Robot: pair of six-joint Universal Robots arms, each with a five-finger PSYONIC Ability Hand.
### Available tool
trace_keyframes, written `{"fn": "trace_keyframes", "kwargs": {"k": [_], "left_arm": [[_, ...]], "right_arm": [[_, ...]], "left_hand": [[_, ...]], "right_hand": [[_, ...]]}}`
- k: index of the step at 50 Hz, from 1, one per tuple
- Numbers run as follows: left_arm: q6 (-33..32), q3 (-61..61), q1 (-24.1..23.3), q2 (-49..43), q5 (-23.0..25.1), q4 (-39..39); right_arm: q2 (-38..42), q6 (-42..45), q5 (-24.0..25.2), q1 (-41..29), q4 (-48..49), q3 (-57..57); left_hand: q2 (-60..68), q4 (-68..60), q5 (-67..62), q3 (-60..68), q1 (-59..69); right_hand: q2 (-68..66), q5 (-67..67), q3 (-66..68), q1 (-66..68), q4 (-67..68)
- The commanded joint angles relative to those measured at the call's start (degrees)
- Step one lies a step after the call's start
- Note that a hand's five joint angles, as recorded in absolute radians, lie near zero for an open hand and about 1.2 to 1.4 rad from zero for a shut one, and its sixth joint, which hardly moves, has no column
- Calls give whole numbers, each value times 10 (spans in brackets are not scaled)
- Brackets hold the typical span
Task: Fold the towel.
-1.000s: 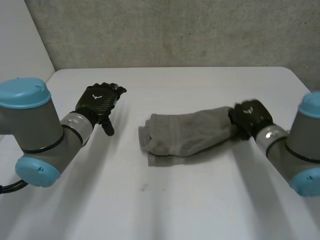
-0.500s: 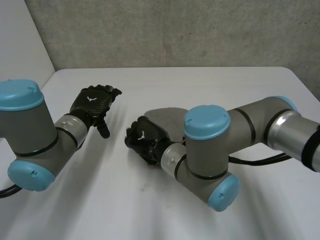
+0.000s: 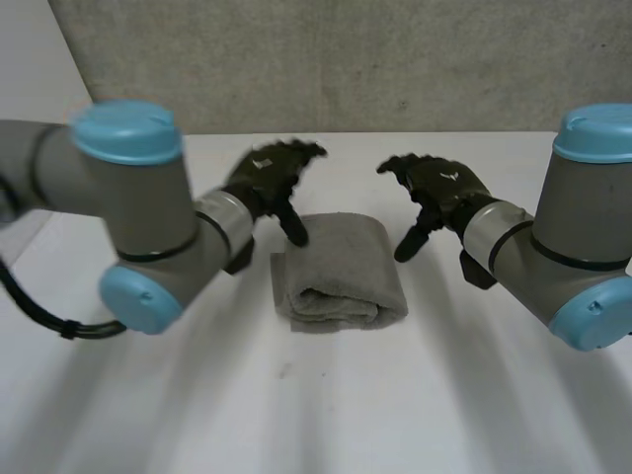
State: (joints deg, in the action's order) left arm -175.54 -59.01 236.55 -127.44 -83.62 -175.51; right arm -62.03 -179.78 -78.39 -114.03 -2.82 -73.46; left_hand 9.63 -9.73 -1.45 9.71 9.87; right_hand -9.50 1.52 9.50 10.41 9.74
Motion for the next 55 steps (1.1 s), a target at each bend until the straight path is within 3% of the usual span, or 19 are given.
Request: {"fn": "trace_keyframes", "kwargs": {"k": [1,9,17,24,35,42,47,55], "left_arm": [[19,49,-18,-90,-38,53],[13,0,-6,-100,-87,47],[-11,-65,7,-100,-87,11],[-47,-93,11,-88,-87,-29],[-51,-80,2,38,-86,-33],[-51,-77,30,141,-87,-26],[-51,-99,87,239,-84,5],[-45,-159,96,320,-82,41]], "right_arm": [[50,7,4,7,-16,16],[113,19,6,-9,-22,55],[189,77,-3,-36,-31,106],[204,119,-3,-39,-41,120],[62,111,-3,-39,-38,131],[-42,78,-12,-29,-33,115],[-121,69,-76,6,-34,76],[-188,71,-113,27,-35,-13]], "left_hand": [[14,-13,4,13,12],[13,-12,6,12,10],[11,-10,7,10,8],[9,-8,9,8,7],[6,-5,12,5,3],[4,-3,14,3,2],[4,-3,14,3,2],[6,-5,12,5,3]], "right_hand": [[-5,-15,5,-4,3],[-5,-15,5,-4,3],[-5,-15,5,-4,3],[-5,-15,5,-4,3],[-5,-15,5,-4,3],[-5,-15,5,-4,3],[-5,-15,5,-4,3],[-5,-15,5,-4,3]]}}
